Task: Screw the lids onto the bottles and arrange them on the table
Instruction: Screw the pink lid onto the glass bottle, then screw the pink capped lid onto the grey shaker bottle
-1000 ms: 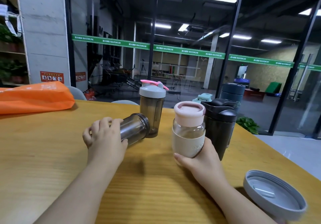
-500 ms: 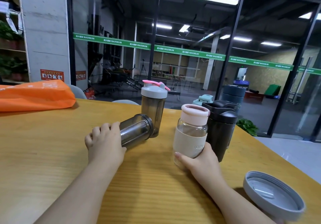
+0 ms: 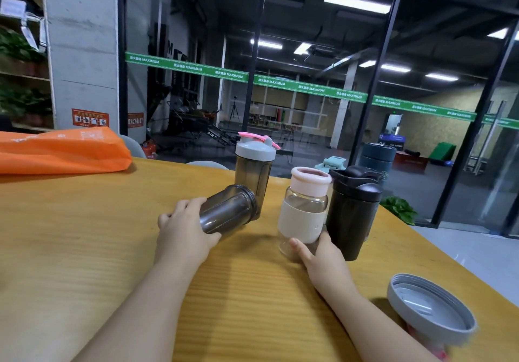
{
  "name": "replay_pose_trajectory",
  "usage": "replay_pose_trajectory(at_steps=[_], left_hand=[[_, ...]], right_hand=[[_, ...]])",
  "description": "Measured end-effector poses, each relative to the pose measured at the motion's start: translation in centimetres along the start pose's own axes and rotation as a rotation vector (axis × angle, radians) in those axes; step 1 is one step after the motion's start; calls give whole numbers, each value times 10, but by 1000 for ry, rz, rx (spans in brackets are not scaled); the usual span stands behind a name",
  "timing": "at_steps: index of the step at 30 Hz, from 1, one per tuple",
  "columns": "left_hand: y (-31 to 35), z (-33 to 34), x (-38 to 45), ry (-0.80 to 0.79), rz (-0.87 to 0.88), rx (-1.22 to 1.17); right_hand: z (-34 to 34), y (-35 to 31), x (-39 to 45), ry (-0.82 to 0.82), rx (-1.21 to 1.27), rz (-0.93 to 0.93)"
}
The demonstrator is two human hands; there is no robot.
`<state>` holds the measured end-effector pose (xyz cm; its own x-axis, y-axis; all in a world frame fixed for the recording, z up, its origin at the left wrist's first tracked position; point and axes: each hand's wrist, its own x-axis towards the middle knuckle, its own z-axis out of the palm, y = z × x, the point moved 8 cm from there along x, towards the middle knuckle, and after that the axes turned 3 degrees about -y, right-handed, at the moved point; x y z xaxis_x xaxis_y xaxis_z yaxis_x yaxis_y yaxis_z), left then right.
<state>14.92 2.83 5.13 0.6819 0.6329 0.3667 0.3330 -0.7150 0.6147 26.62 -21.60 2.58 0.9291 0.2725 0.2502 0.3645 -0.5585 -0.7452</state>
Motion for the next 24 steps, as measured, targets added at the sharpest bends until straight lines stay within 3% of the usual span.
replay_pose_trajectory(at_steps=[10, 18, 24], left_hand=[[-3, -3, -20, 71, 48, -163], [-17, -5, -35, 47, -59, -274], [-32, -10, -46, 28, -140, -534]], right_hand=[[-2, 1, 0, 42, -307, 44], [-3, -1, -8, -21, -313, 44], [-11, 1, -24, -67, -173, 50]])
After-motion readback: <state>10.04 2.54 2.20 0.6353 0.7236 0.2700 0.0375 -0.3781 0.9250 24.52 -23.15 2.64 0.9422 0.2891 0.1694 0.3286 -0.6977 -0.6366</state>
